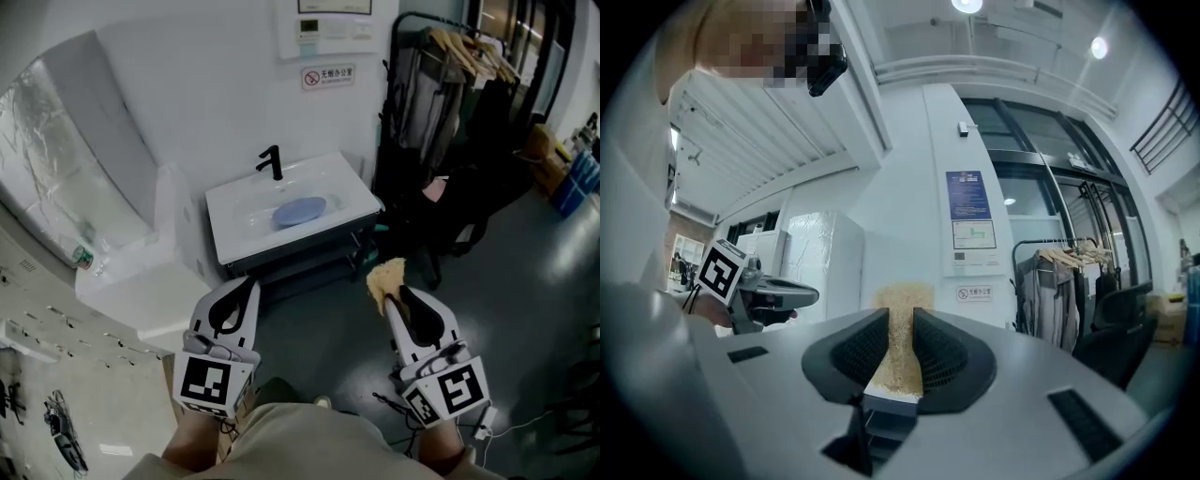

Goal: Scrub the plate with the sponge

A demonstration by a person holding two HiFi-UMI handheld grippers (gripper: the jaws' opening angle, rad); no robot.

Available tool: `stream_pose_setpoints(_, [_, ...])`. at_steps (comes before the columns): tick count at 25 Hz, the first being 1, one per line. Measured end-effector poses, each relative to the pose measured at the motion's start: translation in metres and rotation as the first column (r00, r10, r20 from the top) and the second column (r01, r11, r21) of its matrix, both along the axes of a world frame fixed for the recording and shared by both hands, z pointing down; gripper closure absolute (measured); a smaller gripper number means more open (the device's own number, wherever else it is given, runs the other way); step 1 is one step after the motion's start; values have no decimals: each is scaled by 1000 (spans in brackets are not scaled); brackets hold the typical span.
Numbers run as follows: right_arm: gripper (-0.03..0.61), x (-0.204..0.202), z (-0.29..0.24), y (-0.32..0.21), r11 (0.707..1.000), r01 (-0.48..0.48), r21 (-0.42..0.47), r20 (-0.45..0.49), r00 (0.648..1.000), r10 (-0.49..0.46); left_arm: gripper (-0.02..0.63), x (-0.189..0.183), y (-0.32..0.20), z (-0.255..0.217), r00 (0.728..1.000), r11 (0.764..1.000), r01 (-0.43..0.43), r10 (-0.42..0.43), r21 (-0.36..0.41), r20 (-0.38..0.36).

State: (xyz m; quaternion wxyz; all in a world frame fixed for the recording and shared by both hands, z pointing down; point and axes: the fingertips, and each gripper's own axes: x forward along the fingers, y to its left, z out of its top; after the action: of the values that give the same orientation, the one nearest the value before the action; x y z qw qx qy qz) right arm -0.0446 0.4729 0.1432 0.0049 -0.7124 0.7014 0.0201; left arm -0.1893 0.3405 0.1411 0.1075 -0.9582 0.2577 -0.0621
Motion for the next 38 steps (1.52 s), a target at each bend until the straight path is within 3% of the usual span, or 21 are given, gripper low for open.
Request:
stream_pose_setpoints(11, [491, 9, 10, -2, 999, 24, 23, 7, 1000, -25, 607, 5, 7, -1, 1000, 1000, 17, -17, 6, -13])
stream_pose_setpoints(20, [491, 21, 23, -44, 999, 32, 17, -5, 999, -32, 607, 13, -31, 13, 999, 1000, 30, -30, 7, -23])
stream_pose_setpoints(33, [489, 60, 44, -175, 997, 40, -65, -19, 999, -41, 607, 49, -164, 31, 999, 999, 49, -50, -22, -20])
stream_pose_setpoints(38, [489, 79, 47, -247, 991, 52, -124, -28, 998, -55, 607, 68, -236, 44, 998, 995, 55, -55, -80, -5])
